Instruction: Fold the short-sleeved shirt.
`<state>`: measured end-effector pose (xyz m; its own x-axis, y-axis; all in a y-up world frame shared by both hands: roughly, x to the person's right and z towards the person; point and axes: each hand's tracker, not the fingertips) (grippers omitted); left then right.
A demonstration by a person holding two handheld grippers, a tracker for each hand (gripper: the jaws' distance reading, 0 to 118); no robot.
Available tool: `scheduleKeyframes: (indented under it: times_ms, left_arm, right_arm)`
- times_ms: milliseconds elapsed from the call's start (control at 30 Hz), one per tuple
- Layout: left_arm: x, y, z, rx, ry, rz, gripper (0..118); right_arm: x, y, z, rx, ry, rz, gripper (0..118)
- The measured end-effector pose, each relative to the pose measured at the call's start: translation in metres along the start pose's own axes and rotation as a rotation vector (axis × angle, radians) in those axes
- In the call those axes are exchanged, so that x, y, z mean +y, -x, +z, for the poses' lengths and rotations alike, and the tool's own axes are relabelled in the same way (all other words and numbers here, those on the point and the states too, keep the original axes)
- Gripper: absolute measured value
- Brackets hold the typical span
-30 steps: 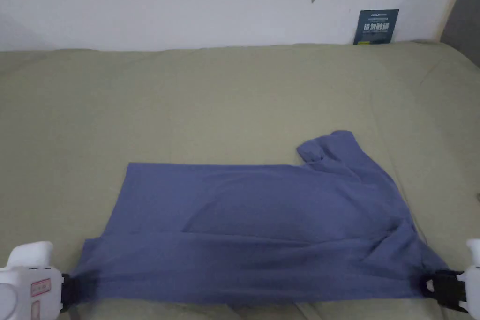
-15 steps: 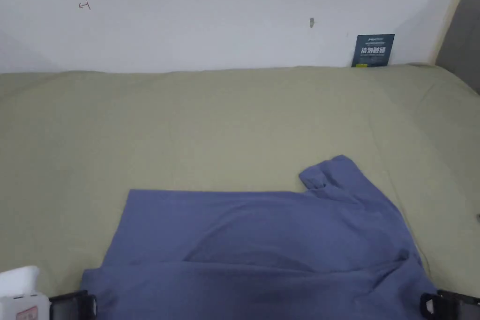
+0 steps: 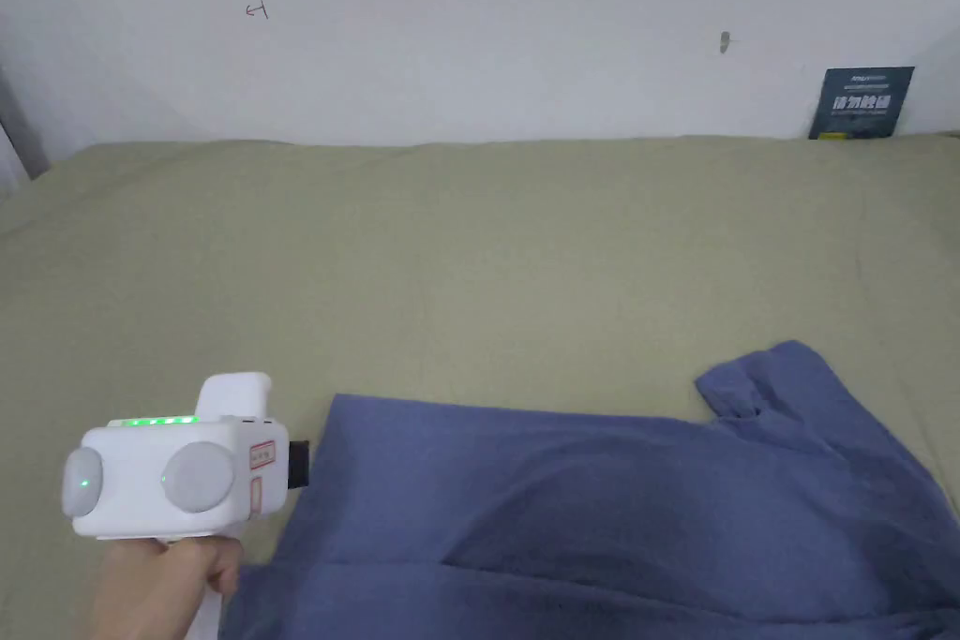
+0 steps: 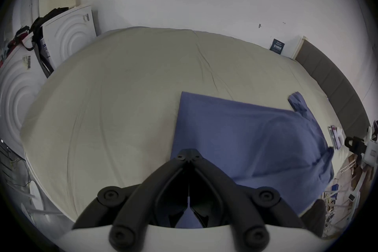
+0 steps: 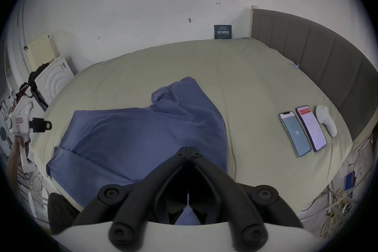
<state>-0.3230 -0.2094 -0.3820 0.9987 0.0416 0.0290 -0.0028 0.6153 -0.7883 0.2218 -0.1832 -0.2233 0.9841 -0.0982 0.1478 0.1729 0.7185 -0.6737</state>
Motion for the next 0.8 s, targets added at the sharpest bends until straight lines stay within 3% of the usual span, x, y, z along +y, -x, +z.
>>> scheduleKeyframes:
  times_ms: [33, 67, 100, 167, 200, 233, 400, 467, 500, 567, 600, 633, 667, 700, 733, 800]
  left_arm:
    - [0.009, -0.002, -0.013, 0.010, 0.013, -0.018, 17]
    - [0.020, -0.006, -0.030, 0.051, 0.011, -0.037, 57]
    - [0.034, -0.008, -0.049, 0.066, 0.030, -0.068, 116]
    - [0.049, -0.011, -0.085, 0.093, 0.095, -0.090, 118]
    - [0.060, -0.012, -0.097, 0.086, 0.019, -0.132, 118]
    - [0.063, -0.009, -0.108, 0.107, 0.102, -0.094, 117]
    - [0.069, -0.017, -0.148, 0.111, 0.131, -0.092, 116]
    - [0.063, -0.025, -0.148, 0.119, 0.182, -0.130, 107]
    - [0.057, -0.029, -0.139, 0.086, 0.155, -0.111, 83]
    - [0.057, -0.029, -0.131, 0.015, 0.164, -0.067, 57]
    - [0.057, -0.032, -0.128, 0.027, 0.157, -0.091, 24]
    - [0.063, -0.029, -0.125, -0.013, 0.135, -0.116, 2]
    - [0.062, -0.029, -0.123, -0.038, 0.140, -0.068, 2]
    - [0.062, -0.030, -0.122, -0.005, 0.163, -0.048, 2]
    - [0.059, -0.032, -0.121, -0.036, 0.161, -0.058, 2]
    - [0.063, -0.030, -0.123, -0.028, 0.167, -0.080, 2]
  right_arm:
    - [0.004, 0.001, -0.008, -0.004, 0.013, 0.010, 0]
    - [0.009, -0.001, -0.018, -0.007, 0.024, 0.023, 0]
    - [0.013, -0.002, -0.026, -0.014, 0.035, 0.031, 0]
    - [0.022, -0.004, -0.044, -0.024, 0.052, 0.044, 0]
    - [0.026, -0.007, -0.054, -0.029, 0.060, 0.048, 0]
    - [0.030, -0.011, -0.064, -0.041, 0.073, 0.055, 0]
    - [0.044, -0.031, -0.108, -0.069, 0.119, 0.045, 0]
    - [0.049, -0.037, -0.123, -0.088, 0.146, 0.054, 0]
    - [0.051, -0.044, -0.132, -0.094, 0.150, 0.061, 0]
    - [0.056, -0.056, -0.148, -0.100, 0.151, 0.069, 0]
    - [0.060, -0.060, -0.154, -0.109, 0.144, 0.078, 1]
    - [0.065, -0.063, -0.159, -0.133, 0.128, 0.094, 6]
    - [0.068, -0.059, -0.160, -0.138, 0.121, 0.095, 31]
    - [0.074, -0.063, -0.165, -0.126, 0.125, 0.082, 93]
    - [0.078, -0.065, -0.173, -0.096, 0.182, 0.061, 118]
    - [0.080, -0.064, -0.185, -0.090, 0.197, 0.056, 116]
